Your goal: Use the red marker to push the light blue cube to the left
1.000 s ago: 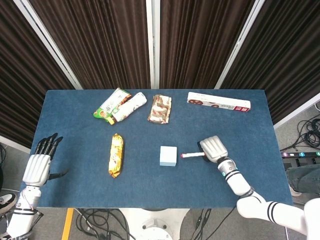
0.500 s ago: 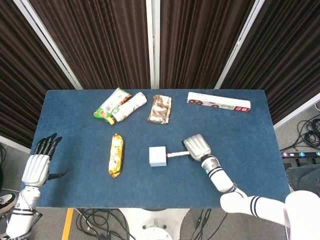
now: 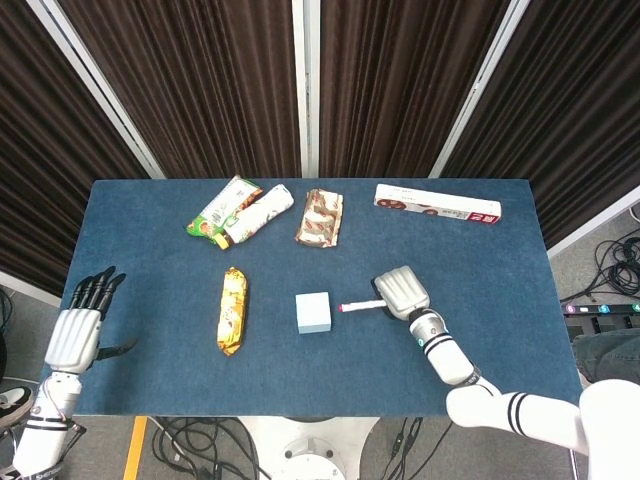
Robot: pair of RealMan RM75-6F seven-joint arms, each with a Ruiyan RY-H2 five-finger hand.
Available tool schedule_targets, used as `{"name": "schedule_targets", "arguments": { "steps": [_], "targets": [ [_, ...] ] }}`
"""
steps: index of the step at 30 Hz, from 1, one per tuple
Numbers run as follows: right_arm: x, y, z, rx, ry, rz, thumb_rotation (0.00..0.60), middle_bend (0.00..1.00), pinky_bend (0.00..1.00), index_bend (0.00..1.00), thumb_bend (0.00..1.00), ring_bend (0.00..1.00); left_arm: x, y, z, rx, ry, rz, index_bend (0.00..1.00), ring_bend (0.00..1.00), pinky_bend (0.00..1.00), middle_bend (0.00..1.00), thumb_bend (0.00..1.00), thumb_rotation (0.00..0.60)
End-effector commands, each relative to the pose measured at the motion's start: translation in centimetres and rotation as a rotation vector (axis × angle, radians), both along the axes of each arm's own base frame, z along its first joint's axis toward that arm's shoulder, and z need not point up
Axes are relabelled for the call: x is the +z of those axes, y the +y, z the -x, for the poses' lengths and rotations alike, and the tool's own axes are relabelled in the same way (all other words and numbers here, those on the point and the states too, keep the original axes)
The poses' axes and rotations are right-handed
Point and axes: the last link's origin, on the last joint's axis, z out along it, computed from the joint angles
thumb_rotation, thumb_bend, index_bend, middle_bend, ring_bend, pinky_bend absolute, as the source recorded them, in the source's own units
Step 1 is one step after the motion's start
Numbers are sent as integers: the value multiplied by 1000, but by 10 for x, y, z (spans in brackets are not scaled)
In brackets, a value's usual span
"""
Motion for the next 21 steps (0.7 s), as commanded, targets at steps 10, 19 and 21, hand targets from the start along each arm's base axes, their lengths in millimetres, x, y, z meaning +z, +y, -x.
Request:
{"name": "schedule_targets", "arguments": {
  "steps": [10, 19, 21],
  "targets": [
    [-25, -3, -26, 32, -12, -41, 600, 706, 1000, 763, 343, 1000, 3, 1, 3, 11, -8, -7, 123, 35, 71, 96, 0, 600],
    [-45, -5, -59, 58, -30, -62, 600, 707, 1000, 761, 345, 1000, 3, 0, 4, 15, -9, -6, 123, 35, 71, 95, 0, 600],
    [-47, -5, -63, 58, -33, -65, 600, 707, 1000, 758, 343, 1000, 3, 0, 4, 14, -9, -5, 123, 35, 71, 95, 0, 600]
  ]
}}
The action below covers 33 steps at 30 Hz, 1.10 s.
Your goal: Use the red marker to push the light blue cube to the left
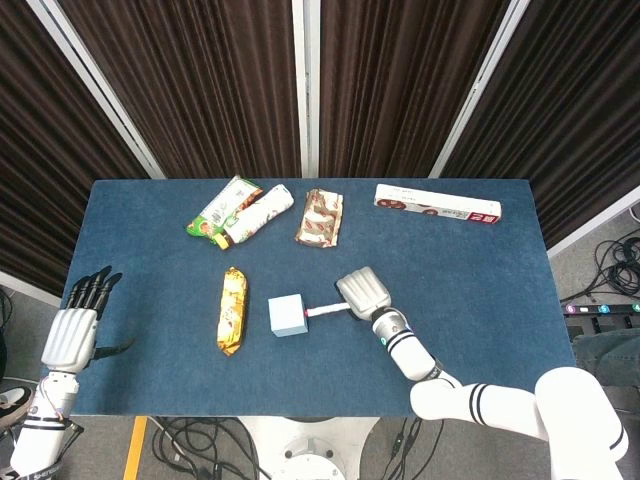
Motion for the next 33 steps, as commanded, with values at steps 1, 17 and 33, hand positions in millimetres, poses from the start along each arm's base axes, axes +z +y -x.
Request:
{"name": "schedule_targets", "arguments": {
  "steps": [1, 17, 33],
  "targets": [
    [-4, 0, -7, 2, -3, -5, 600, 707, 1000, 757, 343, 1000, 0, 0, 0, -1, 0, 1, 123, 35, 71, 95, 0, 600],
    [37, -2, 28, -34, 59, 72, 600, 708, 1000, 751, 340, 1000, 0, 0, -2, -6, 1, 1, 123, 35, 71, 96, 0, 600],
    [88, 14, 109, -136, 91, 122, 600, 708, 1000, 757, 339, 1000, -7, 1, -2, -7, 21, 19, 124, 35, 71, 95, 0, 600]
  ]
}}
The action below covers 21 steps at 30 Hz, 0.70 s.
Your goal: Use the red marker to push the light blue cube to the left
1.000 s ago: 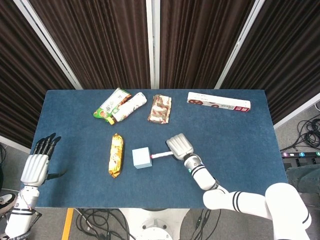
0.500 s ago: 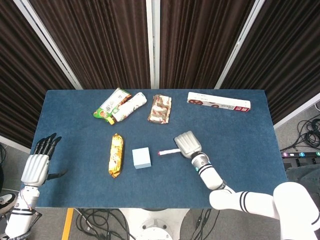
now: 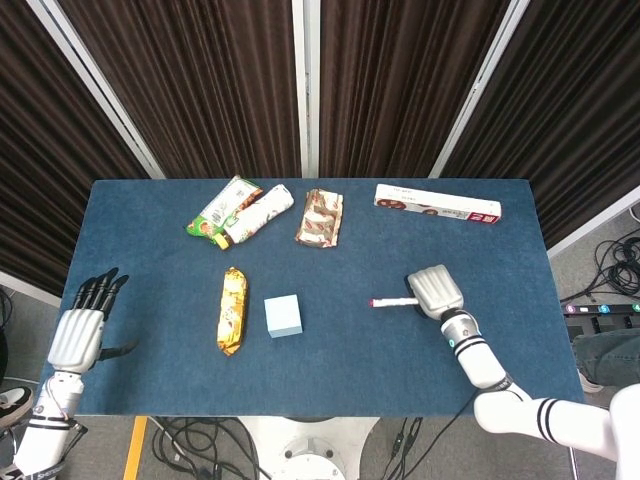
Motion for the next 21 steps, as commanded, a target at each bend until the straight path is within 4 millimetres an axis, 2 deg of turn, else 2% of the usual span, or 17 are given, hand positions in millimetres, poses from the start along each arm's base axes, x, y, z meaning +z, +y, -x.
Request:
{"name": "schedule_targets", "arguments": {
  "steps": [1, 11, 14, 17, 19, 20, 21],
  "targets": [
    [2, 5, 13, -15, 6, -1, 600, 708, 1000, 758, 338, 1000, 0, 0, 0, 2, 1, 1, 124, 35, 71, 96, 0, 600],
    [5, 11, 37, -58, 17, 7, 600, 708, 1000, 761, 323, 1000, -2, 1, 0, 2, 3, 4, 124, 35, 71, 95, 0, 600],
    [3, 12, 41, -72, 17, 0, 600, 706, 1000, 751, 257, 1000, -2, 1, 0, 2, 3, 6, 124, 35, 71, 95, 0, 600],
    [3, 11, 42, -83, 7, -5, 600, 669, 1000, 725, 107, 1000, -2, 1, 0, 3, 4, 5, 124, 35, 71, 96, 0, 600],
    [2, 10, 42, -82, 7, -11, 600, 635, 1000, 687, 31, 1000, -2, 1, 0, 4, 3, 5, 123, 35, 70, 96, 0, 600],
    [2, 10, 42, -83, 4, -15, 600, 614, 1000, 625, 9, 1000, -2, 1, 0, 3, 2, 4, 124, 35, 71, 96, 0, 600],
    [2, 10, 41, -83, -3, -22, 600, 596, 1000, 446, 0, 1000, -2, 1, 0, -1, 2, 3, 124, 35, 70, 96, 0, 600]
  ]
}}
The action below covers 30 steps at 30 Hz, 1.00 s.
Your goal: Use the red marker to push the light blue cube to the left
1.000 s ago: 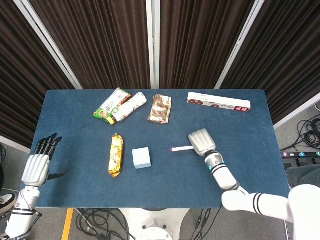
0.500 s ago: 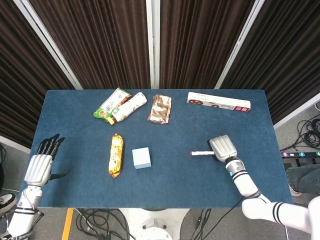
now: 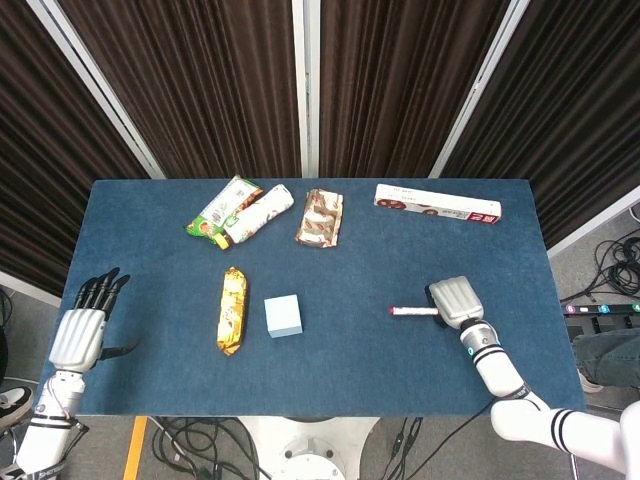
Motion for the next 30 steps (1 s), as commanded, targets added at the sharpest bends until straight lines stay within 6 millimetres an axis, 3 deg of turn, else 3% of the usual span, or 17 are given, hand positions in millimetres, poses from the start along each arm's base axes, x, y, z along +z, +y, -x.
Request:
{"name": "schedule_targets", "arguments": {
  "steps": [1, 3, 12, 21, 24, 28, 30],
  "targets": [
    [0, -1, -2, 2, -12, -14, 600, 582, 1000, 245, 0, 1000, 0, 0, -1, -7, 0, -3, 124, 35, 71, 95, 0, 600],
    [1, -1, -2, 9, -13, -21, 600, 561, 1000, 0, 0, 1000, 0, 0, -1, -10, 0, -1, 123, 35, 71, 95, 0, 600],
    [13, -2, -3, -2, -42, -27, 600, 499, 1000, 0, 0, 1000, -1, 0, 0, -6, 2, 2, 123, 35, 71, 95, 0, 600],
    [71, 1, 0, 3, -135, 136, 599, 470, 1000, 0, 0, 1000, -1, -1, 0, -5, 4, -1, 124, 35, 71, 96, 0, 600],
    [92, 10, 13, 8, -175, 241, 577, 383, 1000, 5, 0, 984, 1, -1, 0, -3, 6, -6, 124, 35, 71, 96, 0, 600],
    [118, 28, 46, -8, -150, 378, 548, 244, 1000, 261, 0, 925, 3, -1, 0, -2, 6, -14, 124, 35, 71, 96, 0, 600],
    [125, 36, 59, -42, -136, 399, 533, 187, 993, 229, 0, 899, 3, -1, 0, -1, 6, -13, 124, 35, 71, 96, 0, 600]
  ]
}}
